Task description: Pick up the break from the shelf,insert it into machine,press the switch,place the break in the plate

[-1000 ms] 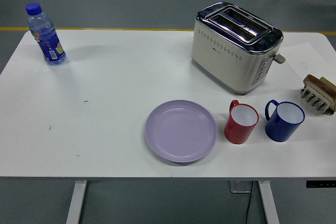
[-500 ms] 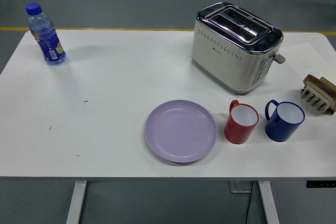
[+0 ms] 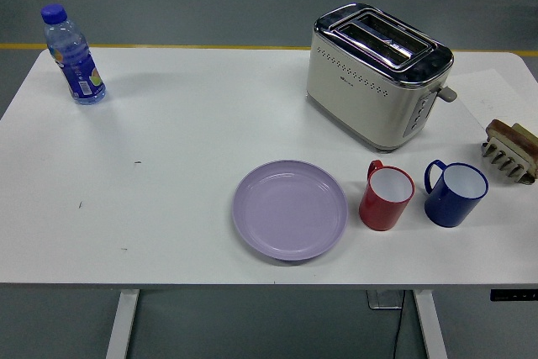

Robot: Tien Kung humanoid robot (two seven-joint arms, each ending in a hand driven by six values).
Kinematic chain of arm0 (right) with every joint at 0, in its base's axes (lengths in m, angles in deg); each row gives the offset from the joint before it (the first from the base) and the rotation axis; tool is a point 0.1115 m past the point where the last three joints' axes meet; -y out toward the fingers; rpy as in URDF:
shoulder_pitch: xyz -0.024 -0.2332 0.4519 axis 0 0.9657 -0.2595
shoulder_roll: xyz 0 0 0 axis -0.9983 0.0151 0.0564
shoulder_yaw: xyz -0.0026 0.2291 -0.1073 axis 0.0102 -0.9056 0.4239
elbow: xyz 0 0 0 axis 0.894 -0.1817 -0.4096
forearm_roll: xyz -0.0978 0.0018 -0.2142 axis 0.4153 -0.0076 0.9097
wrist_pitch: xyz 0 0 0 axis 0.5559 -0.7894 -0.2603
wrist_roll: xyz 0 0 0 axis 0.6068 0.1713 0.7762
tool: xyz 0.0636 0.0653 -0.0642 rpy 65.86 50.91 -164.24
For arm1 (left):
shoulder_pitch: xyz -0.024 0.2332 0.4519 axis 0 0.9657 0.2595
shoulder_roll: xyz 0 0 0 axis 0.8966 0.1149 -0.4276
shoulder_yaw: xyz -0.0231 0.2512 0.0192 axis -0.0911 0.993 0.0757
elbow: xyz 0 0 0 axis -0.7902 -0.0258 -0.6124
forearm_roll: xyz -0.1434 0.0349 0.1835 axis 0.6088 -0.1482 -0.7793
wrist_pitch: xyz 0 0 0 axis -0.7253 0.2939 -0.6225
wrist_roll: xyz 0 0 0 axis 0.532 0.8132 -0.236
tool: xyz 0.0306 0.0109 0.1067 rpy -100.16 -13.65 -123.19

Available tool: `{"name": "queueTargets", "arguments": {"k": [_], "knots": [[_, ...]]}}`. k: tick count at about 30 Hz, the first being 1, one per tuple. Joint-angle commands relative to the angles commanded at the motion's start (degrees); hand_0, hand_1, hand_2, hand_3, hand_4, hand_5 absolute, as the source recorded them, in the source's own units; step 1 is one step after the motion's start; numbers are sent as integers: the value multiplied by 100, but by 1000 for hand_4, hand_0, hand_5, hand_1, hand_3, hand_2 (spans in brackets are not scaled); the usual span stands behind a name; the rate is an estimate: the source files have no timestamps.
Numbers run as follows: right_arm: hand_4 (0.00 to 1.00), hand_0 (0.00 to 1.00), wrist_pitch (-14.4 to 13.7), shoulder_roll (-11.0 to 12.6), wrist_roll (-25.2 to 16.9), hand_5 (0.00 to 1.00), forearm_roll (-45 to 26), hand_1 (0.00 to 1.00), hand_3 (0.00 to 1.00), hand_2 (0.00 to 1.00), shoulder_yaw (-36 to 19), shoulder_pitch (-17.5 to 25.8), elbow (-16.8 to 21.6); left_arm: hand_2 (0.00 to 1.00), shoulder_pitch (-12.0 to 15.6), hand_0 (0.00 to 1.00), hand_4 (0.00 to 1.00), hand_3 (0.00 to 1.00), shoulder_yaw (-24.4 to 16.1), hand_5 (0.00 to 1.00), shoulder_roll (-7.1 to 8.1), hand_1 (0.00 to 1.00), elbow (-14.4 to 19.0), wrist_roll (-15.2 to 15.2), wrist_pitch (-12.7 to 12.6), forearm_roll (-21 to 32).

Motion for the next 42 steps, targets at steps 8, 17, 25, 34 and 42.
{"name": "queueTargets", "arguments": {"k": [8,17,25,34,42], "knots": [[602,717,115,-40,-16,171,-485,679,665,717,-64,-21,-50,666,-29,654,430,609,-18,878,12,617,0,15,-19,29],[599,716,90,-37,-17,171,-454,679,664,717,-76,-16,-56,667,-52,654,431,609,11,878,2,617,0,19,-23,66],[614,751,-405,11,191,153,1018,706,695,749,28,-63,80,666,-40,654,431,610,50,877,-2,616,0,29,-11,107],[668,813,-536,124,1050,115,3178,747,744,787,196,-170,106,666,-22,654,432,609,30,878,-7,616,0,23,-1,70],[788,911,-106,236,1870,100,5152,812,840,869,456,-306,292,664,-22,654,432,609,59,879,-5,617,0,24,-3,103]]}}
